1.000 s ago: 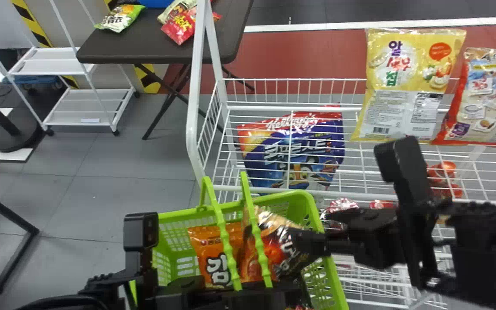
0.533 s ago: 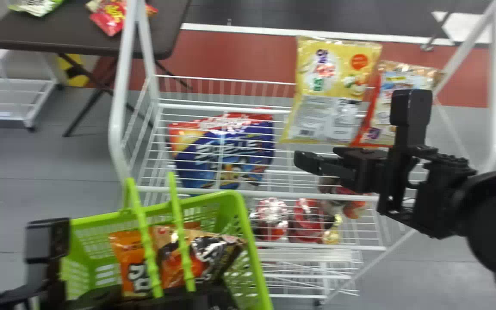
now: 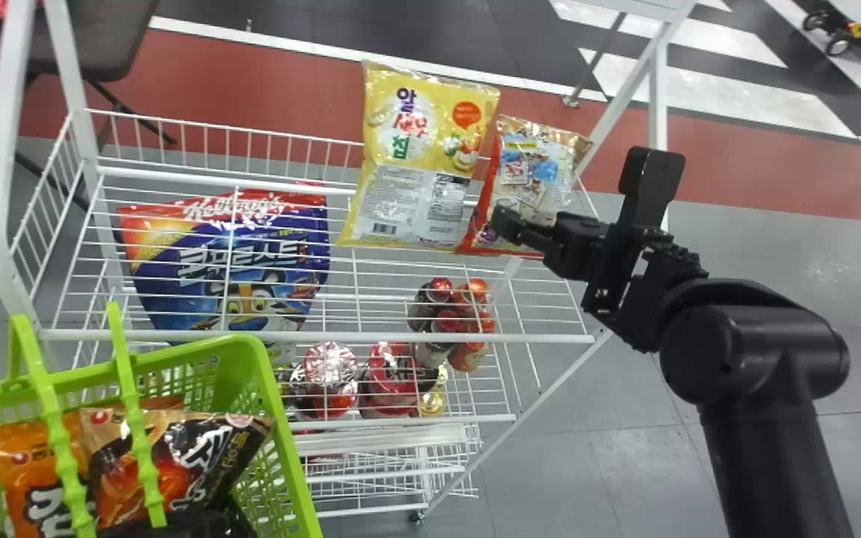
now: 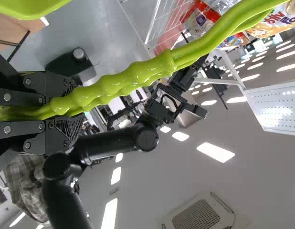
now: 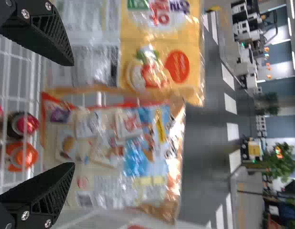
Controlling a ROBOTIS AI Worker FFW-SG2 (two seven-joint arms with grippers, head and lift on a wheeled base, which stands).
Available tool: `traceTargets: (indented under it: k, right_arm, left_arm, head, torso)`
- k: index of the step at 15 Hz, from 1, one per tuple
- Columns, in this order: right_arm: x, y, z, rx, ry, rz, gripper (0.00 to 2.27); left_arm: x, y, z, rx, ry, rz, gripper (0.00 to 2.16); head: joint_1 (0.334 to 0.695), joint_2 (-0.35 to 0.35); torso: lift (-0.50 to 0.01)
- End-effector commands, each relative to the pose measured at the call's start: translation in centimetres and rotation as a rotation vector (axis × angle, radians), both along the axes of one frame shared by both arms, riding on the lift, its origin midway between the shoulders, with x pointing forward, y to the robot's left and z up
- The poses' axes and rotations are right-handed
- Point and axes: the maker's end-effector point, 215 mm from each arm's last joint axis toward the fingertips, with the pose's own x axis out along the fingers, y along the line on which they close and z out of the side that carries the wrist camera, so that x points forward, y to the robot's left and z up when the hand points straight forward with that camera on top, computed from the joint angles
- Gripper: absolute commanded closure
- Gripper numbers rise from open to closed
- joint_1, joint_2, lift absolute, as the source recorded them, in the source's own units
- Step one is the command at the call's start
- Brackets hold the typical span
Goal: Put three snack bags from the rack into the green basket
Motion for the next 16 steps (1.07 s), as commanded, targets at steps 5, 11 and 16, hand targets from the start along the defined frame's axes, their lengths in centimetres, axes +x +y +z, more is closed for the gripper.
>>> traceTargets:
  k: [5, 11, 16]
  right_arm:
    - [5.7, -3.8, -2.0, -0.062, -0.018, -0.046, 0.08]
    - [5.8, -2.8, -3.8, 0.002, 0.03, -0.024, 2.17]
    - [3.3, -4.4, -0.2, 0.073, 0.003, -0.052, 2.25]
  left_arm:
    - [-0.5, 0.8, 0.1, -0.014, 0.011, 0.016, 2.15]
    - [-0.7, 1.2, 0.3, -0.013, 0.008, 0.024, 2.15]
    - [-0.7, 1.2, 0.2, -0.012, 0.009, 0.024, 2.15]
  head:
    - [0.695, -0.35]
    - [0.695, -0.35]
    - [0.695, -0.35]
  torso:
    - [0.0]
    - [0.0]
    - [0.0]
